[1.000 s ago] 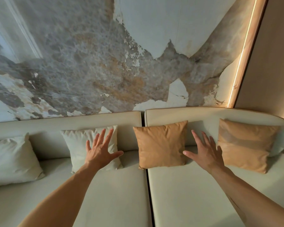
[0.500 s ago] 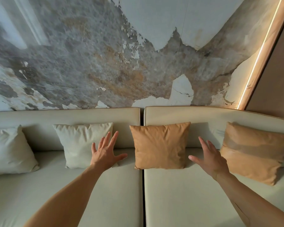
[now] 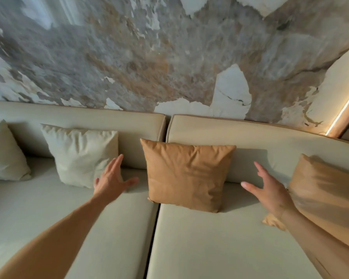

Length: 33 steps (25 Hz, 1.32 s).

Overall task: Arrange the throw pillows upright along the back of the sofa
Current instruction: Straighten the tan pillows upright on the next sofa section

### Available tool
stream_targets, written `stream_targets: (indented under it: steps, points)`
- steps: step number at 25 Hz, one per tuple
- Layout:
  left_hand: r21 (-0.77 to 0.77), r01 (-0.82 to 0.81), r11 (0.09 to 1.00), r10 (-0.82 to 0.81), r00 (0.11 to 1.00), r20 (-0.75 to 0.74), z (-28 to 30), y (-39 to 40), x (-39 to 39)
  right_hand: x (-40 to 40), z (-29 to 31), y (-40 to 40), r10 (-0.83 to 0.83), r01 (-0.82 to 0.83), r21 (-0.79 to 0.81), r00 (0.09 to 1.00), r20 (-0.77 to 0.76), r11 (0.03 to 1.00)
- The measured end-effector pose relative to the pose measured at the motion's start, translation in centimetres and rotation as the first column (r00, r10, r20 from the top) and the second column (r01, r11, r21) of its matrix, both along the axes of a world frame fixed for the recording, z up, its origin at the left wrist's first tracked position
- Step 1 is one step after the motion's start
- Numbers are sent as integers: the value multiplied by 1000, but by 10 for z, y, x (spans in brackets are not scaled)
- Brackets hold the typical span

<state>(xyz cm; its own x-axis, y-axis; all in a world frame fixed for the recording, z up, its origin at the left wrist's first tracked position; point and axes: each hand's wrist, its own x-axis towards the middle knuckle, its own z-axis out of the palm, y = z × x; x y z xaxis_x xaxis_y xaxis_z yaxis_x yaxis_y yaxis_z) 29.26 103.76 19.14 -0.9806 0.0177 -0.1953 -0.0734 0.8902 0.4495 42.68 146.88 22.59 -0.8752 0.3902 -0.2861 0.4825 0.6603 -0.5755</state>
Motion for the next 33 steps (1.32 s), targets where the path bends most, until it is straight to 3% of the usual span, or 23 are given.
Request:
stream_targets:
  steps: [4, 10, 12, 15, 21, 23, 26, 27, 29, 30, 31, 33]
  points:
    - [105, -23, 994, 25, 999, -22, -43, 19, -67, -62, -45, 4, -12, 13, -87, 1000, 11, 996]
    - [235, 65, 970, -63, 998, -17, -93, 42, -171, -153, -102, -1, -7, 22, 134, 994, -112, 991]
    - [325, 51, 944, -49, 999, -14, -97, 44, -189, -167, -109, 7, -99, 127, 148, 978, -184, 981]
    - [430, 53, 901, -47, 999, -25, -98, 41, -204, -176, -113, 20, -262, 296, 96, 928, -265, 950]
    - [607, -48, 793, 66, 998, -7, -106, 39, -211, -182, -128, 48, -389, 401, -45, 848, -361, 915]
    - [644, -96, 759, 62, 995, 76, -110, 37, -207, -181, -132, 45, -394, 375, -128, 834, -386, 918]
    - [765, -301, 570, 79, 946, 314, -150, 19, -183, -148, -160, 32, -476, 378, -324, 822, -313, 867]
    - [733, -360, 577, 110, 924, 367, -170, 12, -166, -126, -182, 31, -505, 424, -320, 830, -238, 848]
    - [475, -289, 831, 98, 917, 387, -222, 1, -136, -85, -240, 27, -478, 460, -263, 878, -6, 848]
    - [284, -151, 947, 31, 921, 388, -252, -1, -122, -67, -273, 18, -411, 439, -232, 898, 160, 868]
    - [116, -6, 993, -42, 911, 411, -279, -1, -109, -52, -300, 6, -312, 369, -180, 908, 280, 912]
    - [-77, 178, 981, -133, 907, 400, -321, 6, -88, -38, -343, -18, -158, 195, -66, 916, 368, 979]
